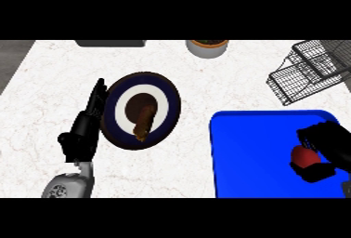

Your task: Pick the tomato from the tray and place it in the tiered basket

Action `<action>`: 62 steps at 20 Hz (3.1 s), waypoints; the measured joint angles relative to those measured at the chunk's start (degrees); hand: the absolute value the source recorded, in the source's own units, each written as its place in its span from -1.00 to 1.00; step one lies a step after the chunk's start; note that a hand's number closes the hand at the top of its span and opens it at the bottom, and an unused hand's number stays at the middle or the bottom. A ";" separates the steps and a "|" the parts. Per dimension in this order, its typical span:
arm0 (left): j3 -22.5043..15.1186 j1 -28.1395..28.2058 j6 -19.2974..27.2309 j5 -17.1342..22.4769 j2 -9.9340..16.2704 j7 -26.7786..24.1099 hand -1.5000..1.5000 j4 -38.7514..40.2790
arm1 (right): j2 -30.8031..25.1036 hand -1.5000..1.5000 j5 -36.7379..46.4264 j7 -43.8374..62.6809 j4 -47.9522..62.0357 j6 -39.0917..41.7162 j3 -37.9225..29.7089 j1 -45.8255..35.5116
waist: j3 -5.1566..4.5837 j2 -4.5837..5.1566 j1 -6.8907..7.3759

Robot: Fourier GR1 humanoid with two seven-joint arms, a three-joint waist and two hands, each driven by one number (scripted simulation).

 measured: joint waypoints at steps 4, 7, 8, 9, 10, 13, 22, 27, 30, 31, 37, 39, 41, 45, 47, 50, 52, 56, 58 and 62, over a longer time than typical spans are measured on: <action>0.87 0.30 -0.80 0.87 0.72 0.55 0.00 -0.71 | -2.38 1.00 -2.79 0.29 -4.77 1.47 -5.15 0.20 | 0.05 -0.03 -0.31; 1.31 -0.31 -0.54 0.69 0.68 -0.19 0.00 0.69 | -3.67 1.00 -5.90 1.19 -9.84 4.40 -9.34 -0.56 | 0.05 -0.06 -0.62; 1.06 0.19 -0.35 0.57 0.35 -0.61 0.00 0.71 | -4.13 1.00 -7.35 1.43 -12.20 5.84 -10.94 -0.61 | 0.04 -0.11 -0.76; 0.86 0.05 0.01 0.18 0.10 -0.65 0.00 1.02 | -4.62 1.00 -9.07 1.56 -13.82 7.27 -12.75 -1.45 | 0.04 -0.13 -0.84; 0.95 -0.34 0.19 0.05 0.00 -0.74 0.00 1.52 | -5.50 1.00 -10.61 1.67 -15.56 9.05 -14.51 -2.19 | 0.04 -0.13 -0.90; 0.93 -0.84 0.23 -0.02 -0.07 -0.37 0.00 1.47 | -7.94 1.00 -15.82 3.13 -20.19 16.35 -19.89 -5.46 | 0.02 -0.17 -0.87; 1.40 -1.31 -0.28 0.24 0.07 -1.50 0.00 2.78 | -14.95 1.00 -27.52 9.86 -19.82 33.74 -30.68 -19.30 | 0.02 0.01 -0.05; 0.50 -0.84 -0.41 -0.23 -0.24 -1.44 0.00 2.22 | -12.64 1.00 -32.99 17.03 -14.27 39.53 -32.28 -29.27 | 0.03 0.06 0.49; 0.55 -1.07 0.11 -0.30 -0.56 -1.55 0.00 2.43 | -13.55 1.00 -33.70 17.47 -9.95 38.08 -31.17 -31.92 | 0.04 0.11 0.43; 0.47 -1.18 0.09 -0.47 -0.44 -0.83 0.00 1.81 | -13.08 1.00 -33.41 18.29 -8.89 37.06 -30.18 -33.01 | 0.05 0.12 0.48; -0.66 -1.73 1.37 -0.73 -0.75 -0.60 0.00 2.24 | -14.04 1.00 -29.62 17.65 1.94 28.16 -24.78 -38.64 | 0.08 0.28 0.74; -0.67 -1.46 0.97 -0.53 -0.63 -0.81 0.00 2.14 | -15.17 1.00 -28.35 15.68 6.64 24.88 -23.74 -39.81 | 0.08 0.32 0.83; -0.18 -1.75 0.43 -0.14 -0.15 -0.71 0.00 2.09 | -16.30 1.00 -26.44 13.63 11.71 21.36 -22.03 -41.68 | 0.09 0.38 1.03; -0.60 -1.92 0.45 -0.35 -0.46 -0.32 0.00 1.77 | -17.92 1.00 -23.09 9.32 21.13 14.67 -19.47 -44.36 | 0.11 0.46 1.17; -1.02 -1.96 0.52 -0.58 -0.78 -0.08 0.00 1.57 | -18.60 1.00 -21.44 7.35 26.19 11.50 -18.40 -46.03 | 0.11 0.49 1.29; -0.77 -2.73 0.70 -0.35 -0.41 -0.44 0.00 2.48 | -18.23 -1.00 -20.60 6.96 33.06 8.94 -18.39 -48.56 | 0.10 0.56 1.43; -1.10 -2.53 0.99 -0.57 -0.74 0.03 0.00 1.84 | -17.15 -1.00 -22.16 8.60 36.47 8.75 -20.66 -49.22 | 0.12 0.54 1.47; -1.28 -2.06 1.19 -0.43 -0.59 -0.62 0.00 2.41 | -16.95 -1.00 -24.61 8.33 43.46 9.37 -23.38 -51.82 | 0.15 0.60 1.53; -1.15 -1.86 0.88 -0.15 -0.46 -0.50 0.00 2.28 | -16.98 -1.00 -26.21 7.81 45.89 9.98 -24.77 -52.70 | 0.14 0.54 1.39; -1.28 -1.81 1.06 -0.33 -0.69 -0.49 0.00 2.16 | -17.77 -1.00 -30.16 8.55 50.25 8.99 -29.57 -55.06 | 0.15 0.56 1.34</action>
